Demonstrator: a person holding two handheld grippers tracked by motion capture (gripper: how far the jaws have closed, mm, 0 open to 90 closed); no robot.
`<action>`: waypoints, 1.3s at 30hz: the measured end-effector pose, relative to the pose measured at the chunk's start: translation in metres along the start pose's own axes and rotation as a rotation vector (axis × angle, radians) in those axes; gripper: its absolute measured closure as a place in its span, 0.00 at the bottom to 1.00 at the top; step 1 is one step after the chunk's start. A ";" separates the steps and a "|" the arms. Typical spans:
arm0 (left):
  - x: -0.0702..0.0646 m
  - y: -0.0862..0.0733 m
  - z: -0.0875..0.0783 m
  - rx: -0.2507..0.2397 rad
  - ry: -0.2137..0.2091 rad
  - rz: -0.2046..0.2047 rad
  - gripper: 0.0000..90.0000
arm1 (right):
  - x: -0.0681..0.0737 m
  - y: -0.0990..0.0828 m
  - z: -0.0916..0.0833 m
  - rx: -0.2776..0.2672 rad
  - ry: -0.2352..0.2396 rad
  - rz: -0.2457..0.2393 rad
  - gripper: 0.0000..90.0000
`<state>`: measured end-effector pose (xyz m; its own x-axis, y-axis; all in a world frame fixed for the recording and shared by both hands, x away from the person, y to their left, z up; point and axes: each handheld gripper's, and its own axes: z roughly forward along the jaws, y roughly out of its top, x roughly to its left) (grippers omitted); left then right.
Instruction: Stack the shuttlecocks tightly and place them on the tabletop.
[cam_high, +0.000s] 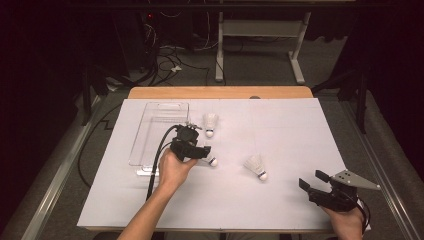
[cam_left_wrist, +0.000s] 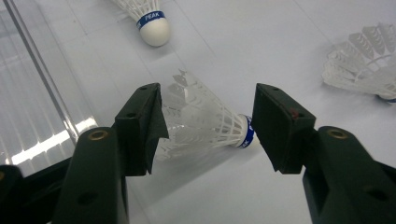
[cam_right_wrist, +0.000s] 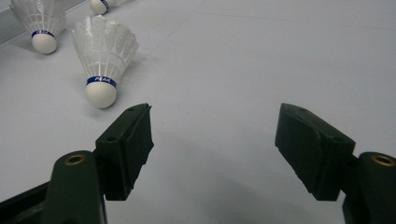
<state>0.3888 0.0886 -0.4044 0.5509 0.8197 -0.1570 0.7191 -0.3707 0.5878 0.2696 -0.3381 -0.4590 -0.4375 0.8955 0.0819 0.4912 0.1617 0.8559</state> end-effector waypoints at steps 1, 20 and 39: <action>0.000 0.000 0.001 -0.001 -0.002 -0.002 0.49 | 0.000 0.000 0.000 0.000 0.000 0.000 0.31; 0.005 0.002 0.008 0.030 -0.006 -0.023 0.60 | 0.000 0.000 -0.001 -0.006 0.001 -0.001 0.31; 0.006 0.001 0.005 0.038 -0.039 -0.024 0.71 | 0.000 0.000 0.000 -0.001 0.003 -0.006 0.31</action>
<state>0.3953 0.0911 -0.4092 0.5486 0.8113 -0.2018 0.7476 -0.3681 0.5528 0.2700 -0.3375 -0.4588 -0.4425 0.8933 0.0786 0.4876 0.1661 0.8571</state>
